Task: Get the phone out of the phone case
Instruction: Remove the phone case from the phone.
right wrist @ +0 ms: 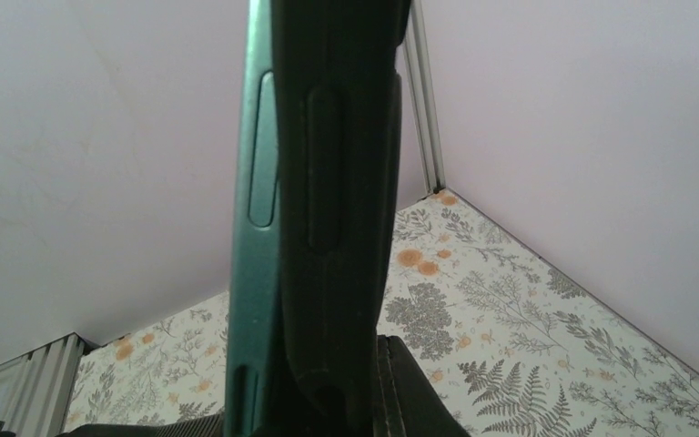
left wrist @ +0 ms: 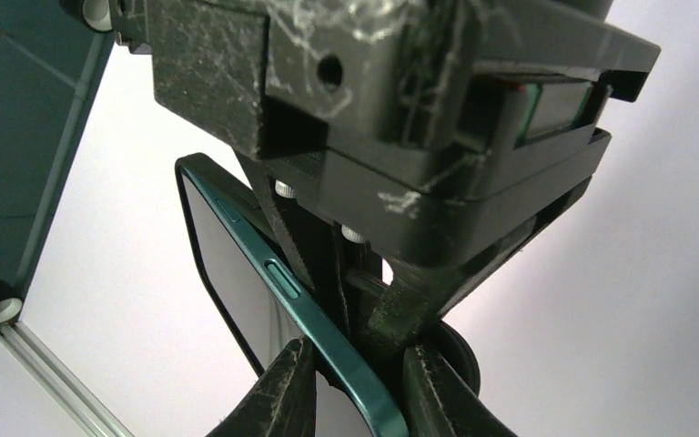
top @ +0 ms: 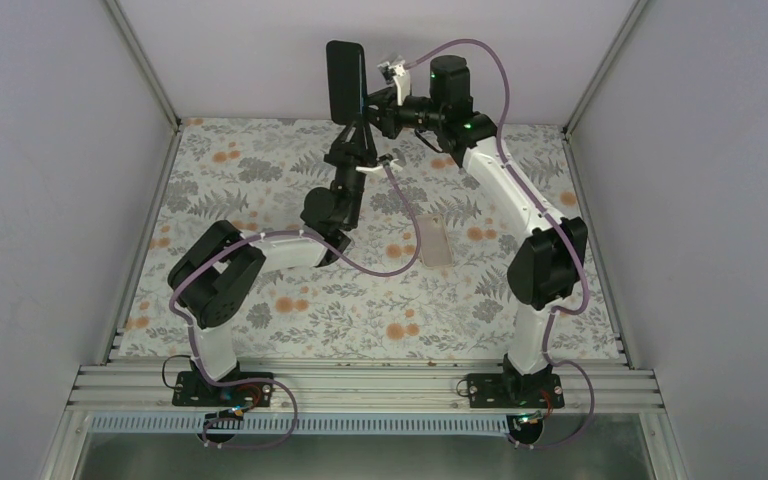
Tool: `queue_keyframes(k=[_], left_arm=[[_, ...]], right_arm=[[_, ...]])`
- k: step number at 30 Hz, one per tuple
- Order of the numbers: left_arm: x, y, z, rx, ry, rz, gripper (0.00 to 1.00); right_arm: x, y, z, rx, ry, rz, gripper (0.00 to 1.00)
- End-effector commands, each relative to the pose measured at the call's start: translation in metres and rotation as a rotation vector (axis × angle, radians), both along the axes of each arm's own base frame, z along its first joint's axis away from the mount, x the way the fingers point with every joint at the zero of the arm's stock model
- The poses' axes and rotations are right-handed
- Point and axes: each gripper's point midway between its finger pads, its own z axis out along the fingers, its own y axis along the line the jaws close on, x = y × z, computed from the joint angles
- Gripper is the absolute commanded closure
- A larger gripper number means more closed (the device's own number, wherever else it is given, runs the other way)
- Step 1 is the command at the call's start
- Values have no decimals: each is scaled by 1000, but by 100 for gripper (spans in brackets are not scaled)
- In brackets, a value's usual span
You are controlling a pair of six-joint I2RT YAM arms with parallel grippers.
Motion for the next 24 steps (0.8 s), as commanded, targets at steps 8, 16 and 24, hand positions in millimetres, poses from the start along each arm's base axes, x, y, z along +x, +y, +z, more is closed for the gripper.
queue_keyframes(k=[8, 16, 24], left_arm=[[-34, 67, 96, -287, -237, 62, 97], [-37, 71, 98, -313, -135, -4, 98], [-41, 70, 74, -267, 62, -78, 98]], right_arm=[[-14, -11, -35, -61, 127, 42, 97], [23, -38, -44, -159, 64, -125, 97], [73, -87, -53, -355, -45, -365, 97]])
